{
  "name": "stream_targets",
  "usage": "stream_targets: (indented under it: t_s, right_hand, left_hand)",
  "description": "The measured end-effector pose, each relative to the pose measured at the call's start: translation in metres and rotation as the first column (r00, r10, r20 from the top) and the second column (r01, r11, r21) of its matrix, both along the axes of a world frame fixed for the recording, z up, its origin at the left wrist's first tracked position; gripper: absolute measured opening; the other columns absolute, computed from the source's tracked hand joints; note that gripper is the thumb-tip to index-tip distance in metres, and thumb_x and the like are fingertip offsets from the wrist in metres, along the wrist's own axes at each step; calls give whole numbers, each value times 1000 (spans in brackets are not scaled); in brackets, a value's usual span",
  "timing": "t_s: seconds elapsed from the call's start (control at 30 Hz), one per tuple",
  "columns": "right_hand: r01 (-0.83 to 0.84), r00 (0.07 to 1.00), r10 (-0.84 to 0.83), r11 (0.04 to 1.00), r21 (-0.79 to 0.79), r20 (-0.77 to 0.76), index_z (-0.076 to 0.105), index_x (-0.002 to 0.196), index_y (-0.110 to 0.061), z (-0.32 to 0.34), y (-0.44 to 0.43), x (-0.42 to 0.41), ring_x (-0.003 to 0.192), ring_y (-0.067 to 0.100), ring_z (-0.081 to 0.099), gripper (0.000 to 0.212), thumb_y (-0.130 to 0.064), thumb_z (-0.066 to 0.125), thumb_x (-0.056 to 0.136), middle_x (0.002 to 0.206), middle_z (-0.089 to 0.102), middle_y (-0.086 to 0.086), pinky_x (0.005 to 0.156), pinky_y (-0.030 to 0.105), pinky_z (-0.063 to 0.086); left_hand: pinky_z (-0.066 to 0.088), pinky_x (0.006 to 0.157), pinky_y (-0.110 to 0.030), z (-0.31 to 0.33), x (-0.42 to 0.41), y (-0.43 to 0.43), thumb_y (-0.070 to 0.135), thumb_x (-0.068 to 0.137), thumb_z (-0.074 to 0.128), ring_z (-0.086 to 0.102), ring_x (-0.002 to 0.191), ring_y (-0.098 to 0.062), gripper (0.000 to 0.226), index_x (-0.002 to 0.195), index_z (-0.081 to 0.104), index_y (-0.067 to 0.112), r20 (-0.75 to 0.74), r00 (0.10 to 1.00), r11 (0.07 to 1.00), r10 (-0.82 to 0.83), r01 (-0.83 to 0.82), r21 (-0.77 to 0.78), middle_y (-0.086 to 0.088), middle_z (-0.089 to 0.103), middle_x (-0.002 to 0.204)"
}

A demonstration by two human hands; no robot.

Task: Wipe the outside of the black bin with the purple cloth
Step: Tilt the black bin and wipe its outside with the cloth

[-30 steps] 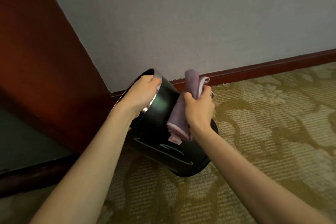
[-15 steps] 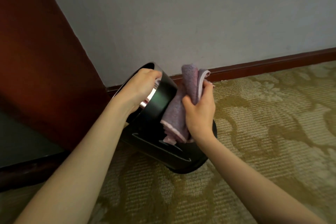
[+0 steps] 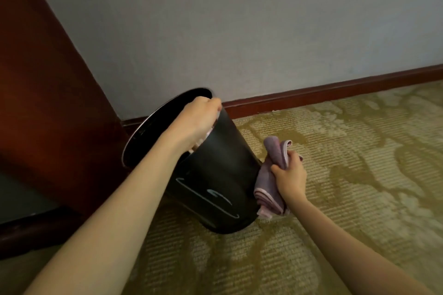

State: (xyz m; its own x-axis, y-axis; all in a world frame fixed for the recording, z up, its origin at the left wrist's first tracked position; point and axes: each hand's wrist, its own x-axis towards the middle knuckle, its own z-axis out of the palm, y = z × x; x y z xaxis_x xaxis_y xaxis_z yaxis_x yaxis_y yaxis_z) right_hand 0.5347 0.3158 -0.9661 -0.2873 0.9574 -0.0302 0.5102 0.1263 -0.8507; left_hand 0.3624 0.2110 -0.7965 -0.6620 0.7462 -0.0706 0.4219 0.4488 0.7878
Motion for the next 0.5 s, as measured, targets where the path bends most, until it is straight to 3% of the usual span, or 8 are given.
stream_targets:
  t_s: [0.1, 0.2, 0.3, 0.4, 0.5]
  right_hand:
    - [75, 995, -80, 993, -92, -56, 54, 113, -8, 5, 14, 16, 92, 27, 55, 36, -11, 64, 78, 94, 57, 5, 70, 29, 32]
    - [124, 990, -132, 982, -141, -46, 55, 107, -9, 9, 26, 38, 87, 25, 55, 30, -12, 64, 78, 92, 57, 6, 69, 30, 33]
    - [166, 985, -172, 975, -149, -30, 55, 100, -13, 12, 36, 63, 86, 28, 55, 25, -14, 64, 77, 90, 58, 8, 69, 32, 37]
    - [180, 983, -185, 970, -164, -15, 57, 109, -11, 15, 44, 82, 89, 32, 58, 34, -14, 64, 76, 97, 62, 13, 73, 40, 46]
    - [190, 978, -203, 962, -194, -48, 57, 108, -12, 17, 45, 94, 92, 35, 59, 33, -12, 63, 75, 100, 63, 16, 79, 50, 50]
  left_hand:
    - [38, 59, -33, -5, 29, 12, 34, 86, 33, 52, 73, -21, 38, 95, 59, 8, -94, 995, 996, -27, 19, -86, -8, 56, 87]
    - [45, 76, -39, -17, 66, 26, 34, 93, 31, 56, 92, -32, 37, 104, 55, 8, -233, 965, 983, -119, 82, -161, -16, 59, 107]
    - [43, 73, -39, -36, 102, 40, 33, 95, 30, 57, 93, -36, 32, 105, 48, 8, -299, 929, 954, -219, 140, -264, -18, 59, 109]
    - [40, 70, -39, -54, 134, 52, 32, 95, 31, 57, 97, -39, 29, 107, 44, 9, -374, 865, 912, -334, 197, -360, -19, 59, 112]
    - [47, 71, -39, -61, 143, 54, 34, 96, 34, 60, 93, -35, 29, 108, 45, 10, -427, 858, 935, -284, 150, -320, -14, 61, 106]
